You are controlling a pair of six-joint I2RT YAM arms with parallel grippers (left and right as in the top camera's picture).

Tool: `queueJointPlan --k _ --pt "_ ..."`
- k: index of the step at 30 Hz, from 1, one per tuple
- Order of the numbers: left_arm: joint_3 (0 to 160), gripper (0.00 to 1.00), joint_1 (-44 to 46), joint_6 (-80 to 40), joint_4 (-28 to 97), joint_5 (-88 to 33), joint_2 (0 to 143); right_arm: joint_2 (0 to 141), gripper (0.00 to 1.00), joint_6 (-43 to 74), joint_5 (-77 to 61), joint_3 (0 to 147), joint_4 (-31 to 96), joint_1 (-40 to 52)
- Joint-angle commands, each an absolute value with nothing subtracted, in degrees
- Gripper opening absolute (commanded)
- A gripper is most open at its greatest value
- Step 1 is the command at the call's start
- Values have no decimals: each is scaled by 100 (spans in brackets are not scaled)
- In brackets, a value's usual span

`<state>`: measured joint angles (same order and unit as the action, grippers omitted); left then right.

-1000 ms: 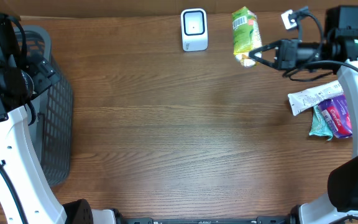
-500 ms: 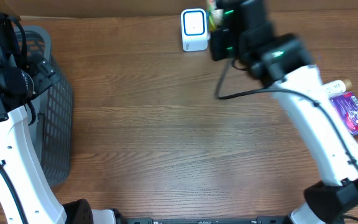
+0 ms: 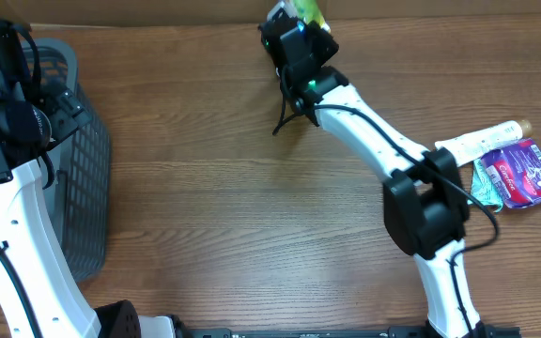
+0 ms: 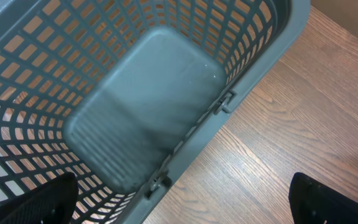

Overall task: Scan the item barcode
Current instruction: 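Hold the yellow-green pouch in front of the scanner with the right gripper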

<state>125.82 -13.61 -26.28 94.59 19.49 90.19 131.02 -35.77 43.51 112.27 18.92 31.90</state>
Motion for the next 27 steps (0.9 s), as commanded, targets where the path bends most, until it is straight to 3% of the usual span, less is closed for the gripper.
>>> queueJointPlan --k 1,10,27 --pt "12571 100 -1347 -2705 9448 1944 9063 13294 4 -5166 4838 11369 1625 3164" --pt "12571 100 -1347 -2705 9448 1946 9063 13633 4 -5203 4751 11369 1052 3127" --pt "12571 100 -1347 -2705 9448 1944 9063 13620 4 -5256 5135 11369 1122 2930"
